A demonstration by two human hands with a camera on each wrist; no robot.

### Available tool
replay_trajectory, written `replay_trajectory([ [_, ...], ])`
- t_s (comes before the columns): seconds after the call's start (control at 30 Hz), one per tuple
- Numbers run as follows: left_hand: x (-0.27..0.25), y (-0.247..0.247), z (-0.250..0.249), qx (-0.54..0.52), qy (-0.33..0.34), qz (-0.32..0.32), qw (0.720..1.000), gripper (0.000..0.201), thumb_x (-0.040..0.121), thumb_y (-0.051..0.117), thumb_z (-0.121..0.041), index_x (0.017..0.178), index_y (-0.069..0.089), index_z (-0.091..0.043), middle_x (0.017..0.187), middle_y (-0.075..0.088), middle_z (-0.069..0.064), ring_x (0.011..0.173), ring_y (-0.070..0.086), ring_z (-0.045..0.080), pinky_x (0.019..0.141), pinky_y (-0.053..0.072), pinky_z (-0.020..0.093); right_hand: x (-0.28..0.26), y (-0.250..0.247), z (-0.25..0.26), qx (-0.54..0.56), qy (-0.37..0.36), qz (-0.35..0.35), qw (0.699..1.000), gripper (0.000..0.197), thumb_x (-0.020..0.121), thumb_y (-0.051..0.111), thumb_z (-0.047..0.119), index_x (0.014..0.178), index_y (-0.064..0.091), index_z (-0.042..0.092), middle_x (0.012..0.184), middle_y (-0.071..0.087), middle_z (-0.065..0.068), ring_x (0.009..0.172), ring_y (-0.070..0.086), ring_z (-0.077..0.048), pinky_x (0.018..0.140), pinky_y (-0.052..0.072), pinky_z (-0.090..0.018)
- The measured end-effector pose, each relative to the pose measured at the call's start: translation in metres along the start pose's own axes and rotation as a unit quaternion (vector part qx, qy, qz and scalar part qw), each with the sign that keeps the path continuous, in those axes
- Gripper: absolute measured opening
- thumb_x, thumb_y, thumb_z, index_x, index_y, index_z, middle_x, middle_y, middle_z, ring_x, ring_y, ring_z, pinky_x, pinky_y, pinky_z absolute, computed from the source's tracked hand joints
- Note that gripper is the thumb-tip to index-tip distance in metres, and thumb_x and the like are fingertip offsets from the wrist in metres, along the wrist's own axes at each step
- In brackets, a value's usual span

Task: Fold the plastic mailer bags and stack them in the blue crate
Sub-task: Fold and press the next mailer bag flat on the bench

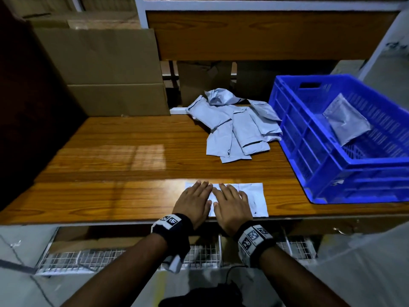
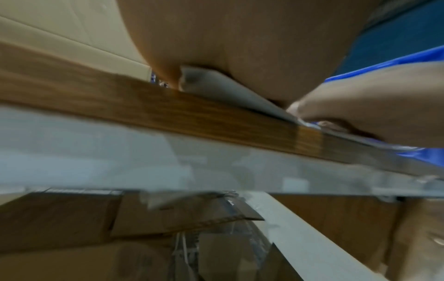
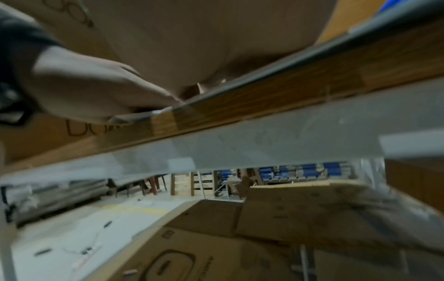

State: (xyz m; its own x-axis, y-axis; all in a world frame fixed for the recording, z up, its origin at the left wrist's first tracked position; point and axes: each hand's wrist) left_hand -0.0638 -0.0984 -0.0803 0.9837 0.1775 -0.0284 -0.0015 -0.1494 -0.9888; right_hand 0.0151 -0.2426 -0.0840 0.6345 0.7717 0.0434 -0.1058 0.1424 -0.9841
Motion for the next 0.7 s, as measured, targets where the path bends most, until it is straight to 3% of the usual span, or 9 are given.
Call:
replay_trajectory([
  [0.1,-0.008,0.007,-0.008,0.017,-0.011,-0.009,1.0,0.072,0.09,0.003,-0.051,0.152,0.022,-0.019,0.159,0.021,0.001,0.147,0.014,0.021,0.116,0.017,0.036,-0.005,0.005,-0.001,0.017,0.006,-0.037,0.999,0.048,0.092,0.029,0.04,0.13,0.055,0.025,0.146,0.048,-0.002,0.135,0.043,-0.026,0.107,0.035,-0.052],
  [0.2,-0.009,0.012,-0.011,0.016,-0.024,-0.015,0.999,0.069,0.092,0.004,-0.049,0.153,0.02,-0.019,0.16,0.017,0.001,0.148,0.01,0.021,0.119,0.012,0.038,-0.006,0.013,-0.001,0.016,0.009,-0.063,0.998,0.05,0.093,0.035,0.039,0.136,0.053,0.022,0.149,0.045,-0.005,0.138,0.041,-0.026,0.11,0.032,-0.053],
  [0.37,-0.01,0.017,-0.007,0.018,-0.007,-0.036,0.999,0.061,0.096,0.019,-0.044,0.151,0.028,-0.019,0.156,0.03,0.003,0.145,0.022,0.023,0.117,0.018,0.04,-0.006,0.013,-0.003,-0.003,0.015,-0.061,0.998,0.059,0.089,0.037,0.043,0.144,0.045,0.021,0.15,0.044,-0.003,0.138,0.04,-0.025,0.11,0.032,-0.053],
  [0.53,-0.009,0.015,-0.007,0.016,-0.007,-0.031,0.999,0.062,0.095,0.017,-0.044,0.152,0.023,-0.02,0.159,0.022,0.001,0.147,0.013,0.021,0.119,0.013,0.041,-0.001,0.016,-0.002,-0.006,0.018,-0.056,0.998,0.063,0.084,0.038,0.043,0.142,0.046,0.021,0.15,0.044,-0.004,0.138,0.039,-0.027,0.11,0.03,-0.053],
  [0.7,-0.005,0.007,-0.013,0.04,-0.028,-0.002,0.999,0.071,0.087,0.011,-0.047,0.153,0.019,-0.02,0.16,0.017,0.0,0.148,0.007,0.021,0.119,0.007,0.043,-0.002,0.012,-0.007,0.024,0.002,-0.05,0.998,0.061,0.088,0.036,0.043,0.144,0.044,0.018,0.149,0.045,-0.004,0.137,0.041,-0.027,0.111,0.031,-0.052],
])
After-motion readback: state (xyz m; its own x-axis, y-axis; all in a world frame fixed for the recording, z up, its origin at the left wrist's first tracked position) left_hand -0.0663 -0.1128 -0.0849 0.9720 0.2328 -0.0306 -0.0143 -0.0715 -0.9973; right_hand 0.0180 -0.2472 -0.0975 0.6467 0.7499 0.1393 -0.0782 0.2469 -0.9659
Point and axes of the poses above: each hand's wrist, its own x-axis towards the middle knuckle, its own y-axis out of the palm, z = x × y
